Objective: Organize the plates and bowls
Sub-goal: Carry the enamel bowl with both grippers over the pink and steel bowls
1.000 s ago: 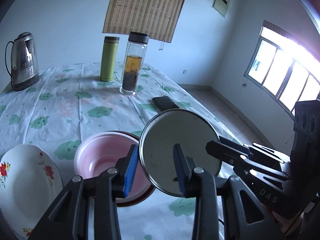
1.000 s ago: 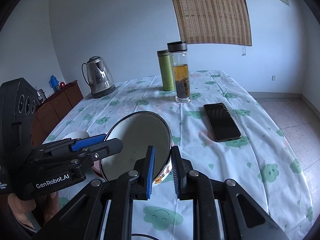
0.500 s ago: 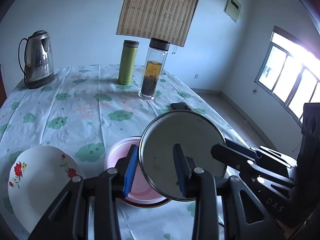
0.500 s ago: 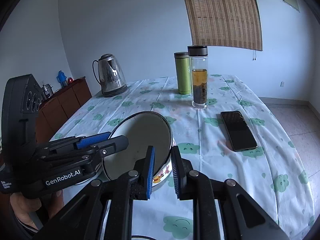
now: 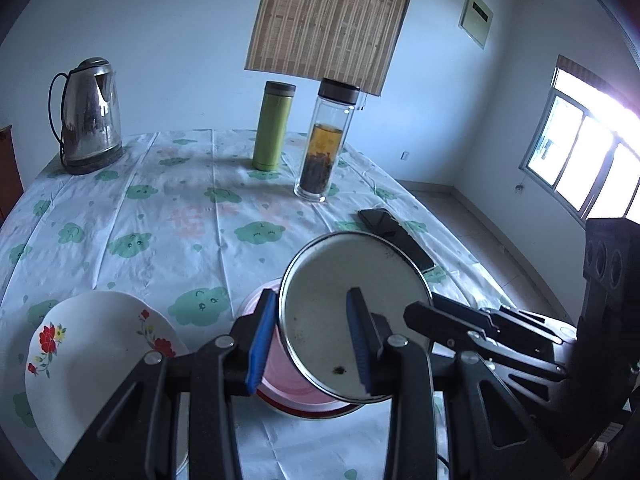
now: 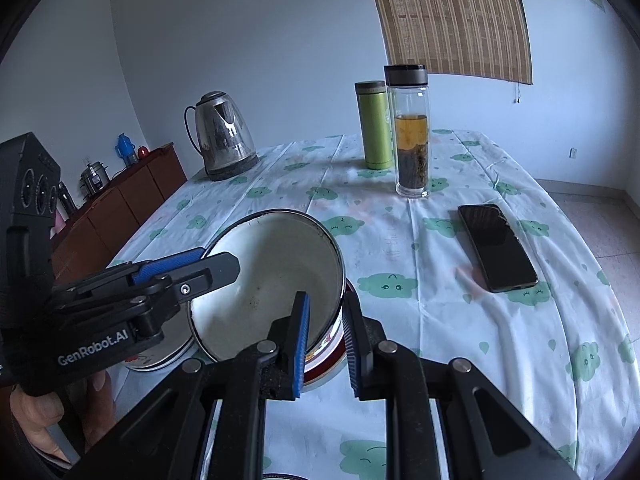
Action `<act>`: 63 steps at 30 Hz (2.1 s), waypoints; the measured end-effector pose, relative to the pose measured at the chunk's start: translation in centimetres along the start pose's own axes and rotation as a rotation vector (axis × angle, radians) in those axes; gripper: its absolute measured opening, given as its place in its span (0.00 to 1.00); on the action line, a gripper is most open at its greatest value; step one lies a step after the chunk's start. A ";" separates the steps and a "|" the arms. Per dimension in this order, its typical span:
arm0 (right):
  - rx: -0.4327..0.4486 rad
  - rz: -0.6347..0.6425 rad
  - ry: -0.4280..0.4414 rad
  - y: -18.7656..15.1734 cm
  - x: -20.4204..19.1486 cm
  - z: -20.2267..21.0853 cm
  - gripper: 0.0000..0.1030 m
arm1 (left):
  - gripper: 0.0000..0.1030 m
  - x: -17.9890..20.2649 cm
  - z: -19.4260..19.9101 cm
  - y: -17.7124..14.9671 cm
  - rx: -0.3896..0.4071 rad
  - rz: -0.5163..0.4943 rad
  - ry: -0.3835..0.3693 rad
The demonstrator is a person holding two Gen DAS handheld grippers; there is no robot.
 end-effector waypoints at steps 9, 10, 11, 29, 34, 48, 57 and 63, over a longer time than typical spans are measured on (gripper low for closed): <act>-0.024 0.002 -0.010 0.0 -0.1 -1.0 0.18 | 0.32 -0.3 -0.6 -0.3 -0.022 0.007 0.020; -0.027 0.003 -0.011 0.0 -0.1 -1.1 0.18 | 0.32 -0.3 -0.8 -0.3 -0.026 0.008 0.022; -0.033 0.006 -0.013 0.0 -0.1 -1.2 0.18 | 0.32 -0.4 -0.9 -0.4 -0.032 0.010 0.023; -0.066 0.019 -0.008 0.7 -0.4 -2.4 0.18 | 0.32 -1.6 -3.3 -1.3 -0.125 0.059 0.022; -0.077 0.008 -0.001 0.8 0.0 -2.8 0.18 | 0.32 -1.7 -3.2 -1.3 -0.118 0.063 0.022; -0.109 0.003 0.017 1.0 0.1 -3.3 0.18 | 0.32 -2.0 -2.6 -1.0 -0.112 0.064 0.033; -0.136 0.009 0.002 0.8 0.4 -4.0 0.18 | 0.19 -2.1 -2.5 -1.0 -0.104 0.044 0.066; -0.172 -0.015 0.031 0.3 1.0 -4.7 0.18 | 0.19 -2.1 -2.3 -0.9 -0.104 0.035 0.070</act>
Point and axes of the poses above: each gripper's, at about its wrist camera, not at the fingertips, and z roughly against the way its jaws point, x to its right, y to its top, the point moved 1 cm from there along -z, roughly the way its jaws point, and after that the axes turned 1 degree about -z, right-handed, at the moved point
